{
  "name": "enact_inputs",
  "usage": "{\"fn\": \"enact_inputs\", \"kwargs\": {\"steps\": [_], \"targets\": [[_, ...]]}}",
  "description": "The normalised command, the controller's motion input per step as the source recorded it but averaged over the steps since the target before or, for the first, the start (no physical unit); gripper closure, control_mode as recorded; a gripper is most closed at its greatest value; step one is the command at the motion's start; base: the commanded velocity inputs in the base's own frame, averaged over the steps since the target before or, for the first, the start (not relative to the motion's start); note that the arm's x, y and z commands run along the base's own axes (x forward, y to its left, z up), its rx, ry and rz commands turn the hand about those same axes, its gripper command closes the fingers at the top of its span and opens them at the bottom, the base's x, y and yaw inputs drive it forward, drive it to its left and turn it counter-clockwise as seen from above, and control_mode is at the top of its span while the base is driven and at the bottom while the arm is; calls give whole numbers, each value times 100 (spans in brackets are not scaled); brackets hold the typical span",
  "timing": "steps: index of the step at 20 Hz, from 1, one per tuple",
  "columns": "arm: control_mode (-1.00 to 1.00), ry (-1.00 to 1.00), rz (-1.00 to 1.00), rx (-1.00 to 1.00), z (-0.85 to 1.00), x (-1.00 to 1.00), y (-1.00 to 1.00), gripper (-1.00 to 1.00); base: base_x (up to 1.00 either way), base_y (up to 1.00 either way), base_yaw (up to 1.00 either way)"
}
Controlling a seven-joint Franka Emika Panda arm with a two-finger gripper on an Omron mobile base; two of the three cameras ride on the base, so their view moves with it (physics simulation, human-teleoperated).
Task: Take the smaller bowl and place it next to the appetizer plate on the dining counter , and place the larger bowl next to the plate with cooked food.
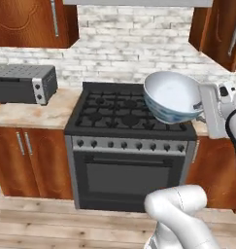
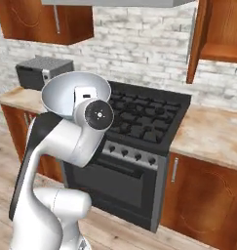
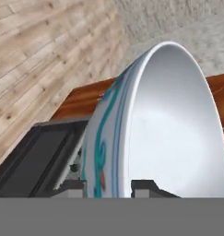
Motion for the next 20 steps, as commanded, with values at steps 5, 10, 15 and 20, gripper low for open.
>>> {"fn": "enact_inputs", "kwargs": {"steps": [5,10,15,20], "targets": [[100,0,0,0,0,0,0,100,3,39,98],[100,0,0,0,0,0,0,100,31,2,97],[100,0,0,0,0,0,0,100,40,3,96],[100,0,0,0,0,0,0,100,93,36,58]]}}
